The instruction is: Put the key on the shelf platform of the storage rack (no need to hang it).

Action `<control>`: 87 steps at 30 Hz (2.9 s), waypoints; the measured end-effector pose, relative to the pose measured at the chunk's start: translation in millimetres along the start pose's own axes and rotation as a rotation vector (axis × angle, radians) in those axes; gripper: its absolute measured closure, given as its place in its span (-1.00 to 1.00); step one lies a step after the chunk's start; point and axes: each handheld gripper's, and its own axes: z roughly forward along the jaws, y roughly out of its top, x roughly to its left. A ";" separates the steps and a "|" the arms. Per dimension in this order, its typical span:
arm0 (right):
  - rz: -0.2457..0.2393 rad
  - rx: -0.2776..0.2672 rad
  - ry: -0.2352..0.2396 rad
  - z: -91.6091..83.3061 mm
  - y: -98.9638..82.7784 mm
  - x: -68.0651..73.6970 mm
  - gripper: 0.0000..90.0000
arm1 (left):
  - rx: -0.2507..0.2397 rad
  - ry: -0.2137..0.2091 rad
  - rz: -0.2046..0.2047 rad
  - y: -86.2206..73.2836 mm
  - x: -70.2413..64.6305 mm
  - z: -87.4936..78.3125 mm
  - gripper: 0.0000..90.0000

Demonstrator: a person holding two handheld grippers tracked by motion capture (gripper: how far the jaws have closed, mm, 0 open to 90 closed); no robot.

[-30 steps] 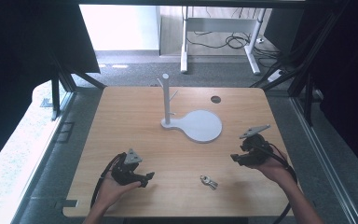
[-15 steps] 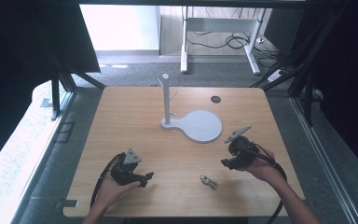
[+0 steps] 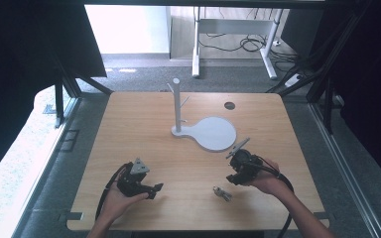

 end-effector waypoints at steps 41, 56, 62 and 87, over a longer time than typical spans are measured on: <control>-0.069 0.115 0.150 54.1 21.9 27.4 0.64 | 0.039 0.006 -0.004 -4.0 2.7 5.6 -0.57; -0.034 0.137 0.194 55.7 22.7 20.1 0.96 | 0.043 0.010 -0.006 -5.1 4.9 6.4 -0.57; -0.038 0.131 0.187 52.6 21.1 19.1 0.98 | 0.042 0.014 -0.009 -5.4 5.8 5.9 -0.57; -0.051 0.054 0.134 2.7 23.3 10.5 0.98 | 0.038 0.016 -0.009 -5.5 7.4 4.4 -0.57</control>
